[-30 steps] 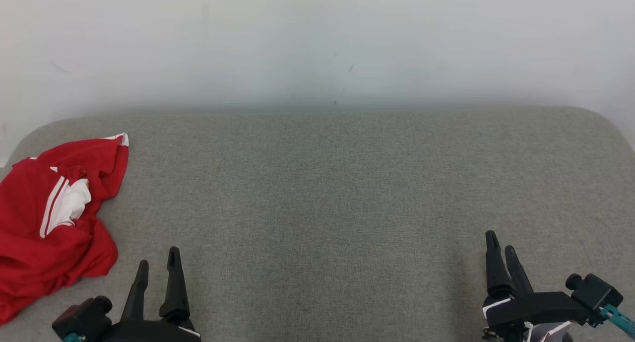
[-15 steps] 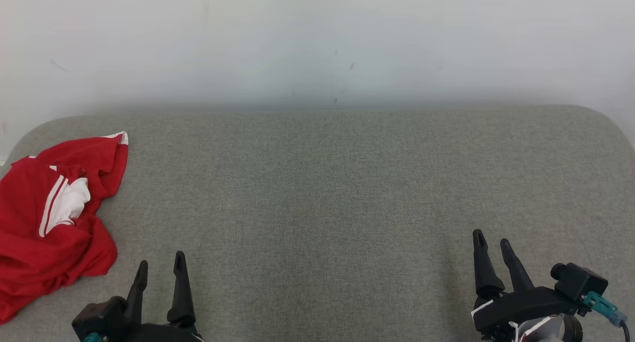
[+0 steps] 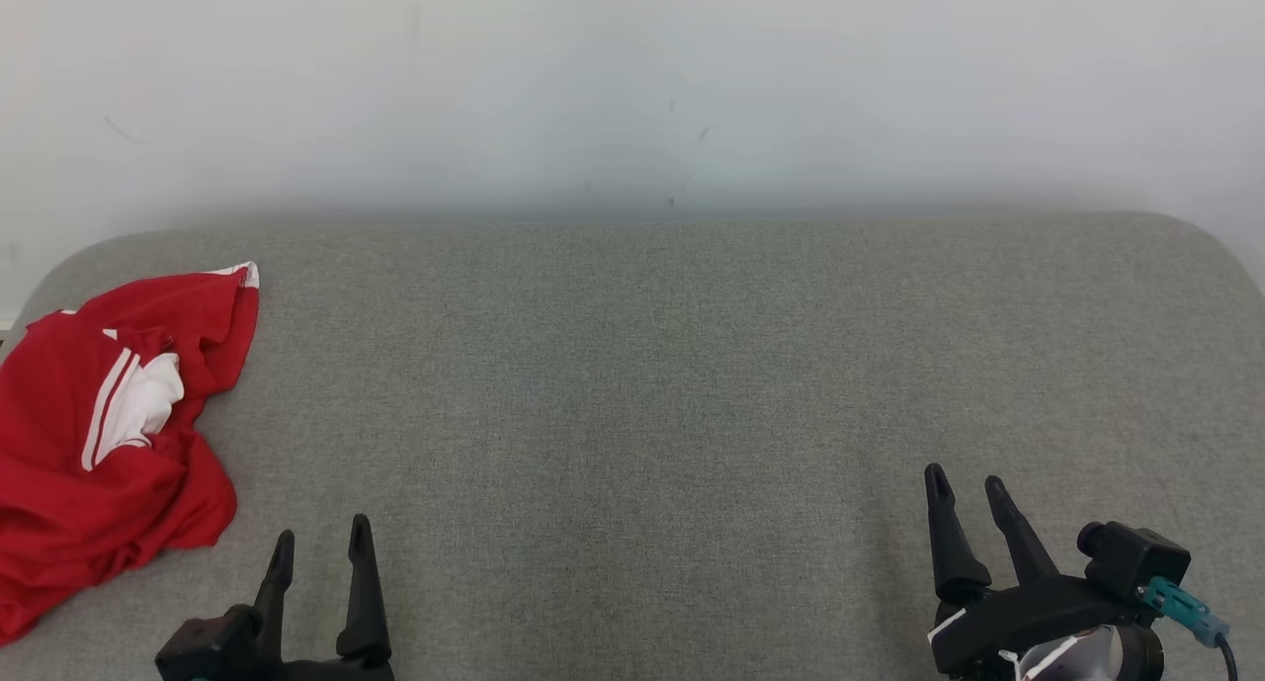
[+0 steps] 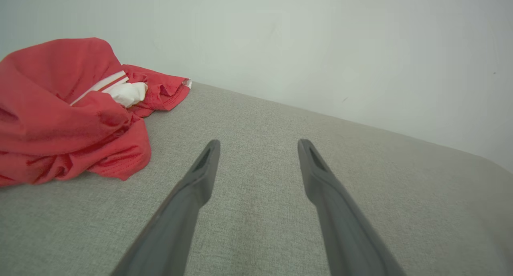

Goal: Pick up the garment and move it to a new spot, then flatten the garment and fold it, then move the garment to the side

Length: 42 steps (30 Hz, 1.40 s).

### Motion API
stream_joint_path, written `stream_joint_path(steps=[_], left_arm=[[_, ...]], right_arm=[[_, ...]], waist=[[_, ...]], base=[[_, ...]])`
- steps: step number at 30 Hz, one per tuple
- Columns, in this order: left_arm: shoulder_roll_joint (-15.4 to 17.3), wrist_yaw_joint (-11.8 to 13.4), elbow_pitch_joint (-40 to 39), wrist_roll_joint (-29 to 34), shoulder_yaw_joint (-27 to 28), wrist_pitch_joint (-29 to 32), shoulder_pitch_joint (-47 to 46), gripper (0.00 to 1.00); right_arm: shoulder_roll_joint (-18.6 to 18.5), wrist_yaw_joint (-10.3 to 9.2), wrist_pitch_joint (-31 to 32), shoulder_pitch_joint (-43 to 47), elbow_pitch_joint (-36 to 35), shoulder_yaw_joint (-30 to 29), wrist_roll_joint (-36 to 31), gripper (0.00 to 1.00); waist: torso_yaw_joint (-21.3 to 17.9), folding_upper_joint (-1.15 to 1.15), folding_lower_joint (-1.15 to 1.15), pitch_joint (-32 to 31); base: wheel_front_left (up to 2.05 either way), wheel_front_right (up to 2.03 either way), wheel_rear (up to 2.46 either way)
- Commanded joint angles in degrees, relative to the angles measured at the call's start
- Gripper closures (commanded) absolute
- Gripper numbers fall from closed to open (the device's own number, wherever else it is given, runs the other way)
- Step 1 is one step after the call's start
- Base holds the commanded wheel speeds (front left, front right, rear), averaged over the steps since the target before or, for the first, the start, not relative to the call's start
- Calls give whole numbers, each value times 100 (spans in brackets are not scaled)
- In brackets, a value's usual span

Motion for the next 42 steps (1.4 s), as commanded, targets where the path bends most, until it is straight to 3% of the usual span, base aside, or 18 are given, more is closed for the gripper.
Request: stream_joint_path(steps=[1, 42], left_arm=[[-30, -54, -9, 9, 30, -69, 1, 0], [-195, -384, 189, 1218, 309, -461, -77, 0]], right_arm=[[-16, 25, -3, 19, -46, 20, -145, 0], [-17, 27, -204, 23, -68, 122, -1310, 0]], waist=[[3, 0, 0, 1], [12, 0, 0, 86]], base=[[0, 0, 0], [0, 0, 0]])
